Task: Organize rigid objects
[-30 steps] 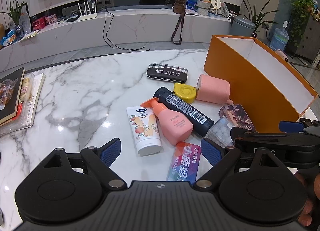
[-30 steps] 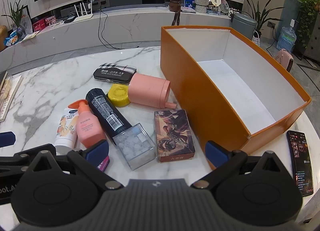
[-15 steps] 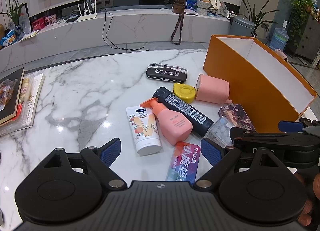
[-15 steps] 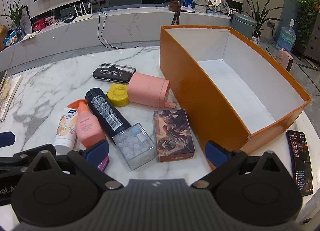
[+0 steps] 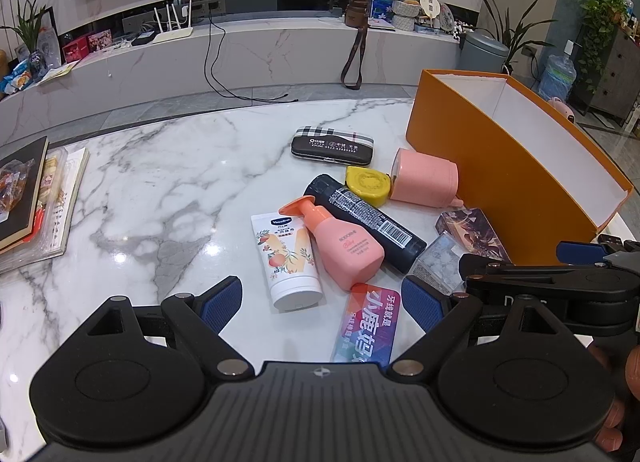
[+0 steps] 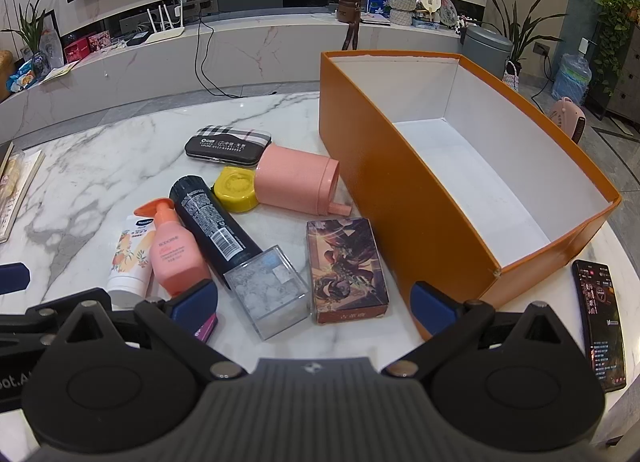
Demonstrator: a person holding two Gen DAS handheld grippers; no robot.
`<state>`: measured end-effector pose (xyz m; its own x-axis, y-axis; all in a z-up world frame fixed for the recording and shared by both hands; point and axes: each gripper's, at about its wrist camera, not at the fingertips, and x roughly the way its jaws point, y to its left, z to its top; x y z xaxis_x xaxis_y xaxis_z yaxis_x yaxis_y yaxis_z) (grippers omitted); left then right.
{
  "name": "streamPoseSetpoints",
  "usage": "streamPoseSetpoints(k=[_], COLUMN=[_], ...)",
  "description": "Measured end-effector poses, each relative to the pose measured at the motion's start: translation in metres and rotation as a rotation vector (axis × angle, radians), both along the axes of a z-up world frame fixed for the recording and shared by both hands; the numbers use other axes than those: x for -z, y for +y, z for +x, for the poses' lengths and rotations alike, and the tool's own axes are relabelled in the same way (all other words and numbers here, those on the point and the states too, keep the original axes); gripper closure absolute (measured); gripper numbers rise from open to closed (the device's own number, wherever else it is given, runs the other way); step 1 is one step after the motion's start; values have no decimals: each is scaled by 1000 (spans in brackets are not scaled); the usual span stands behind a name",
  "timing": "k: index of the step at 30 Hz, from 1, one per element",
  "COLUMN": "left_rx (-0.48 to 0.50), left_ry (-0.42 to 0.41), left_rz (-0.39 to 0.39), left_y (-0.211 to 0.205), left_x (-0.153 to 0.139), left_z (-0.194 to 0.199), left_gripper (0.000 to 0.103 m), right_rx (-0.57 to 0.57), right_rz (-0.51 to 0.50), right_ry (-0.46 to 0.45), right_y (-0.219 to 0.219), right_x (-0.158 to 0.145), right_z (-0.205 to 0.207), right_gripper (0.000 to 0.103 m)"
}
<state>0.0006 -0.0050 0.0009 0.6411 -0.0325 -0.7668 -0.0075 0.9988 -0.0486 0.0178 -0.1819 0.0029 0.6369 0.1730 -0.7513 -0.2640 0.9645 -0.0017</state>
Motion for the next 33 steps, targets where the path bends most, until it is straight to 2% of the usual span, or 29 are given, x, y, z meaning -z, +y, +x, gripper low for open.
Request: streamPoseSetpoints(k=[13, 19, 22, 28, 33], left_rx=[19, 153, 234, 394, 502], left_ry=[-8, -5, -13, -6, -7], left_rz=[-7, -4, 18, 31, 99], left_y=[-7, -18, -31, -54, -69], left_x=[3, 12, 16, 26, 41], left_z=[1, -4, -7, -18, -26], left_gripper=[0, 0, 0, 0, 0], right_rx=[-12, -13, -53, -81, -162], right_rz=[-4, 36, 99, 138, 163], right_ry=[-16, -79, -66, -62, -42], right_y=[-4, -24, -33, -34, -29], right_x=[-3, -16, -18, -21, -21], right_z=[3, 18, 25, 28, 28], right_gripper=[1, 1, 1, 1, 1])
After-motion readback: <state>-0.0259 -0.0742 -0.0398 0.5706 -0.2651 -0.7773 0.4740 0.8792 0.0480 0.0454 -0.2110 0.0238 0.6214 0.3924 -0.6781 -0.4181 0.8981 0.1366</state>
